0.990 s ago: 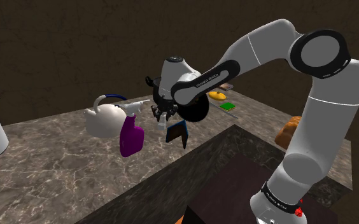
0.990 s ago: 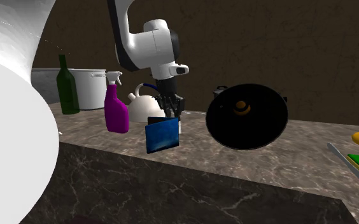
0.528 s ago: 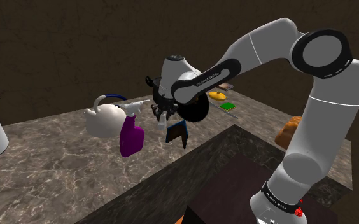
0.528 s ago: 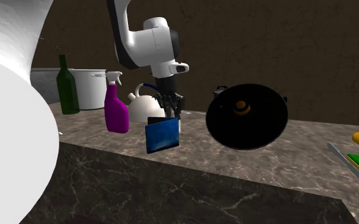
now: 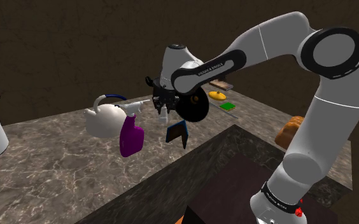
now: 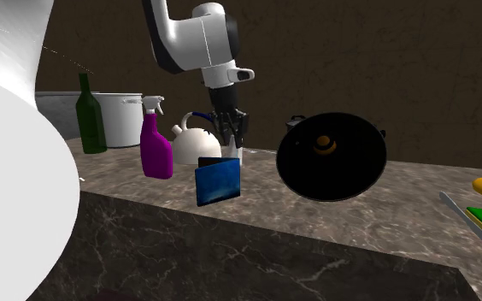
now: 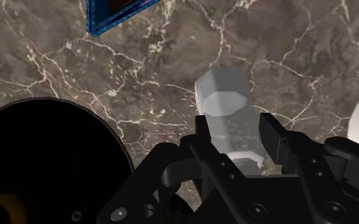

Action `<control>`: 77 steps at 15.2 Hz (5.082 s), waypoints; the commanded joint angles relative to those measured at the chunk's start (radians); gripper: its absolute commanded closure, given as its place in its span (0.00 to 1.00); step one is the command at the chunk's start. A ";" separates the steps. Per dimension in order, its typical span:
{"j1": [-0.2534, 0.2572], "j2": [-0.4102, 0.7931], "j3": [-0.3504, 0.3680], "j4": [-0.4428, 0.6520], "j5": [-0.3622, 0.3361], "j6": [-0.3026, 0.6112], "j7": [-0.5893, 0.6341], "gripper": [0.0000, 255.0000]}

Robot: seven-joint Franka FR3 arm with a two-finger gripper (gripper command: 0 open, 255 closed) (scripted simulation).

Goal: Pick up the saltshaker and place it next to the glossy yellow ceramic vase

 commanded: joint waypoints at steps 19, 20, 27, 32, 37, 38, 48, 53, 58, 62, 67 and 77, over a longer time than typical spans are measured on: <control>-0.005 -0.102 0.011 0.154 0.088 -0.240 -0.084 1.00; -0.005 -0.105 0.011 0.164 0.090 -0.253 -0.088 1.00; -0.030 -0.142 -0.012 0.176 0.118 -0.290 -0.153 1.00; -0.087 -0.194 -0.076 0.114 0.155 -0.258 -0.286 1.00; -0.140 -0.219 -0.145 0.081 0.181 -0.236 -0.416 1.00; -0.151 -0.221 -0.158 0.078 0.186 -0.233 -0.442 1.00; -0.257 -0.187 -0.288 0.111 0.224 -0.214 -0.694 1.00; -0.310 -0.135 -0.346 0.172 0.246 -0.218 -0.817 1.00; -0.366 -0.061 -0.397 0.264 0.275 -0.234 -0.935 1.00; -0.414 0.014 -0.431 0.362 0.303 -0.257 -1.026 1.00; -0.478 0.129 -0.464 0.519 0.341 -0.303 -1.132 1.00; -0.636 0.475 -0.492 1.048 0.418 -0.497 -1.297 1.00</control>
